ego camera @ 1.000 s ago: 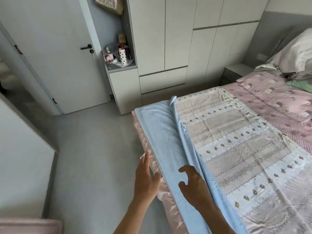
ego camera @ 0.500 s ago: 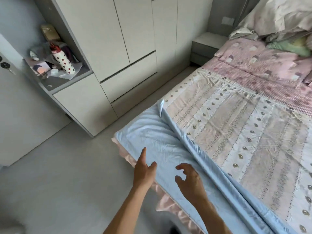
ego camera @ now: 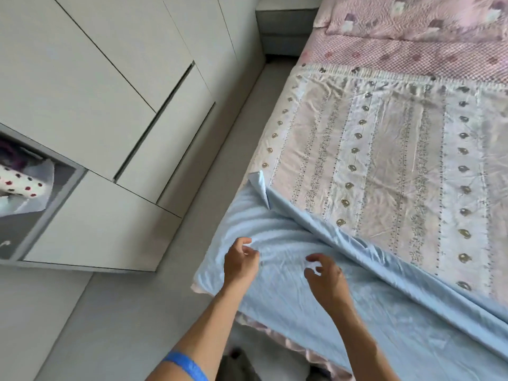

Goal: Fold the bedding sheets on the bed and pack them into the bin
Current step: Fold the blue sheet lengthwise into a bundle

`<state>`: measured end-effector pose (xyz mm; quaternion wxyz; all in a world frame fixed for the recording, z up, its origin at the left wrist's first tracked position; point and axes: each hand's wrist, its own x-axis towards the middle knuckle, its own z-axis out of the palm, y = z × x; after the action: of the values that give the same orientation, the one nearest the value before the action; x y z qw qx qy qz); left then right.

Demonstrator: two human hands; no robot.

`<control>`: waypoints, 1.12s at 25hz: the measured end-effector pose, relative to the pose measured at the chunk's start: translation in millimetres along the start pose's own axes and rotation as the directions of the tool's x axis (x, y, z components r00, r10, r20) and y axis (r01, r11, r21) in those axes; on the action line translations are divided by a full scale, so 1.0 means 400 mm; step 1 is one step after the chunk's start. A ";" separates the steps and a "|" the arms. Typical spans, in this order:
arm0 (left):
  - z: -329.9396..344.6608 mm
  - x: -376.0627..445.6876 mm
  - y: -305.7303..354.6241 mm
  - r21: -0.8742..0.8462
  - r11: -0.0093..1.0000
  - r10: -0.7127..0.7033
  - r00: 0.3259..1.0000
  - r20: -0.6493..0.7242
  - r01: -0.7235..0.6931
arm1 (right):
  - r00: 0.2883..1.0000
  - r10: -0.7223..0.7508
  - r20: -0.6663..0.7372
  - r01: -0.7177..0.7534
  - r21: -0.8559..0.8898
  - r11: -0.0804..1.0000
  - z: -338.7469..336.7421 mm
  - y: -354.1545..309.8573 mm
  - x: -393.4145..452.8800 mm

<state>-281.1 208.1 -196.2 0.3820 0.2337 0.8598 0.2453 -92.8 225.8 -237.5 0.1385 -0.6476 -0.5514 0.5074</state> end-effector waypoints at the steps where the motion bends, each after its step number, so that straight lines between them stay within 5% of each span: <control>1: -0.016 0.042 0.009 0.023 0.999 0.029 0.999 0.027 -0.030 | 0.999 0.049 -0.017 -0.049 0.016 0.999 0.018 -0.013 0.027; 5: -0.049 0.243 0.021 0.190 0.977 0.073 0.991 0.115 -0.094 | 0.978 0.168 -0.122 -0.154 0.118 0.981 0.141 -0.060 0.131; 7: -0.043 0.379 0.031 0.377 0.896 0.187 0.969 0.159 -0.235 | 0.941 0.243 -0.233 -0.197 0.206 0.959 0.236 -0.064 0.191; 9: -0.026 0.529 0.049 0.598 0.580 0.449 0.830 0.332 -0.553 | 0.860 0.401 -0.315 -0.282 0.360 0.889 0.362 -0.055 0.258; 11: 0.016 0.665 0.063 0.613 0.034 0.619 0.498 0.607 -0.789 | 0.776 0.527 -0.347 -0.333 0.484 0.809 0.511 -0.042 0.305; 13: 0.075 0.778 0.069 0.508 -0.364 0.585 0.232 0.777 -0.781 | 0.760 0.548 -0.349 -0.378 0.449 0.809 0.633 -0.032 0.338; 15: 0.127 0.866 0.059 0.436 -0.525 0.498 0.151 0.854 -0.731 | 0.766 0.497 -0.408 -0.364 0.362 0.858 0.728 -0.019 0.356; 19: 0.166 0.967 0.032 0.480 -0.572 0.557 0.114 0.823 -0.665 | 0.769 0.440 -0.463 -0.335 0.295 0.895 0.814 -0.004 0.376; 21: 0.148 0.973 0.038 0.468 -0.541 0.620 0.044 0.783 -0.698 | 0.775 0.437 -0.456 -0.362 0.247 0.899 0.826 -0.016 0.378; 23: 0.099 0.958 0.035 0.392 -0.489 0.684 -0.065 0.726 -0.779 | 0.743 0.493 -0.453 -0.291 0.444 0.847 0.800 -0.034 0.374; 26: -0.043 0.898 -0.014 0.149 -0.391 0.754 -0.224 0.618 -0.908 | 0.678 0.656 -0.333 0.026 0.902 0.430 0.738 -0.070 0.324; 28: -0.147 0.832 -0.086 -0.004 -0.343 0.736 -0.271 0.620 -0.939 | 0.680 0.695 -0.232 0.238 0.967 0.090 0.711 -0.086 0.279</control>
<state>-533.1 363.4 -362.7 0.1173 0.9411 0.2775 0.1538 -356.6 225.2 -395.2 0.6184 -0.6075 0.1386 0.4789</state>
